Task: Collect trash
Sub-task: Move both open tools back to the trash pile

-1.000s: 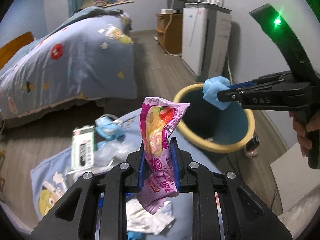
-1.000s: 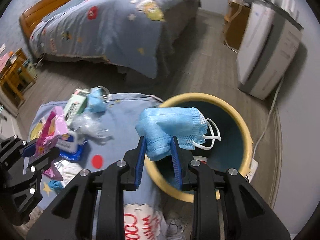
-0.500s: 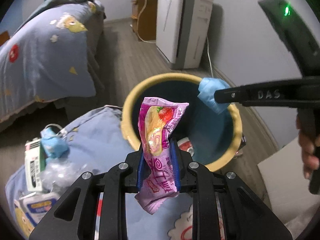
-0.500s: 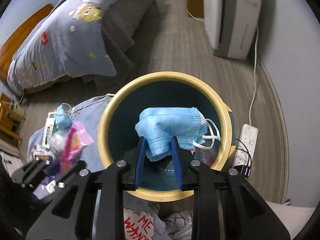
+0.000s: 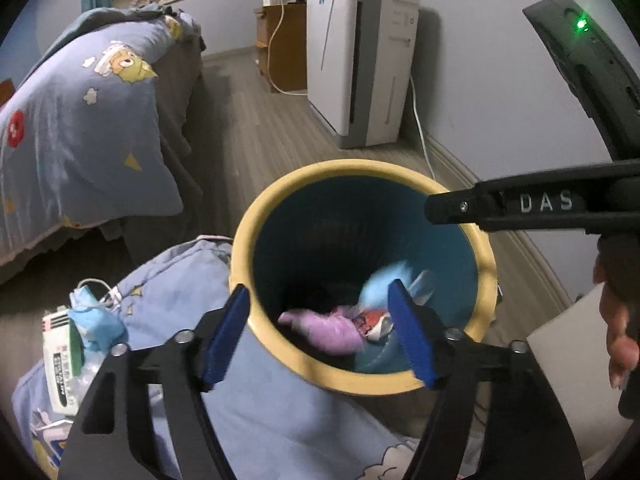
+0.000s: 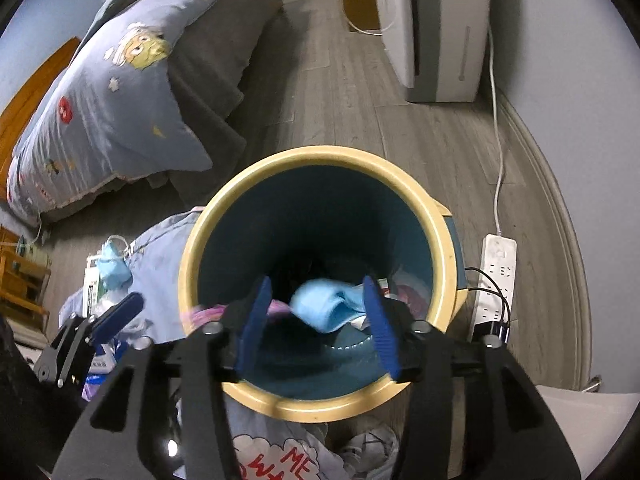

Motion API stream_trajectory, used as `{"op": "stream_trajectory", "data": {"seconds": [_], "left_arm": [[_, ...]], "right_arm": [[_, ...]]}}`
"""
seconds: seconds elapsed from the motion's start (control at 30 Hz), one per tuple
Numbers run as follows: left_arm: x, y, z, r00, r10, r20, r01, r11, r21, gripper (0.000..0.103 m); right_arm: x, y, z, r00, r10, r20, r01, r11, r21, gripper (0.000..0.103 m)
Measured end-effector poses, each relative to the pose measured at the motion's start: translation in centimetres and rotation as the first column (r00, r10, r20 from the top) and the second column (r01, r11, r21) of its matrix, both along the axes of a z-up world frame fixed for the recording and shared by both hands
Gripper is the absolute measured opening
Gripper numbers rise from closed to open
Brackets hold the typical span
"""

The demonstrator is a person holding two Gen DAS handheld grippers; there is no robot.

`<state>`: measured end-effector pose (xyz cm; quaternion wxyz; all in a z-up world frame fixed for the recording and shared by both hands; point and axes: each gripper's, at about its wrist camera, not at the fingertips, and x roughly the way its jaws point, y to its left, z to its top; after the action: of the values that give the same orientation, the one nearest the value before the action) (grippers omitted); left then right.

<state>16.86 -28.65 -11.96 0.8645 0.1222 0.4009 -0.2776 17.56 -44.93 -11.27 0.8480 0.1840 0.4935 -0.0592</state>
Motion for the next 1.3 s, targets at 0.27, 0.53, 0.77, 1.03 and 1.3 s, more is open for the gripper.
{"op": "stream_trajectory", "data": {"seconds": [0.27,0.53,0.77,1.03,1.3], "left_arm": [[-0.7,3.5,1.2,0.996,0.093,0.01,-0.093,0.996,-0.015,0.093],[-2.5,10.3,4.4,0.986,0.162,0.048,-0.162,0.987,-0.001,0.095],[-3.7,17.8,8.1,0.961,0.254,0.109,-0.26,0.965,0.044,0.096],[-5.4,26.6,8.7,0.909,0.398,0.125,-0.404,0.914,0.026,0.097],[-4.9,30.7,8.2,0.874,0.476,0.1,-0.479,0.878,0.012,0.097]], "right_arm": [[0.1,0.8,1.7,0.999,-0.016,0.047,0.018,0.999,-0.033,0.097],[0.6,4.1,3.3,0.997,0.022,0.071,-0.019,0.999,-0.051,0.097],[0.9,9.1,4.8,0.987,0.125,0.098,-0.118,0.99,-0.076,0.097],[1.0,15.1,5.2,0.958,0.264,0.11,-0.248,0.958,-0.143,0.097],[1.5,19.8,4.7,0.945,0.319,0.07,-0.302,0.936,-0.181,0.097]]}}
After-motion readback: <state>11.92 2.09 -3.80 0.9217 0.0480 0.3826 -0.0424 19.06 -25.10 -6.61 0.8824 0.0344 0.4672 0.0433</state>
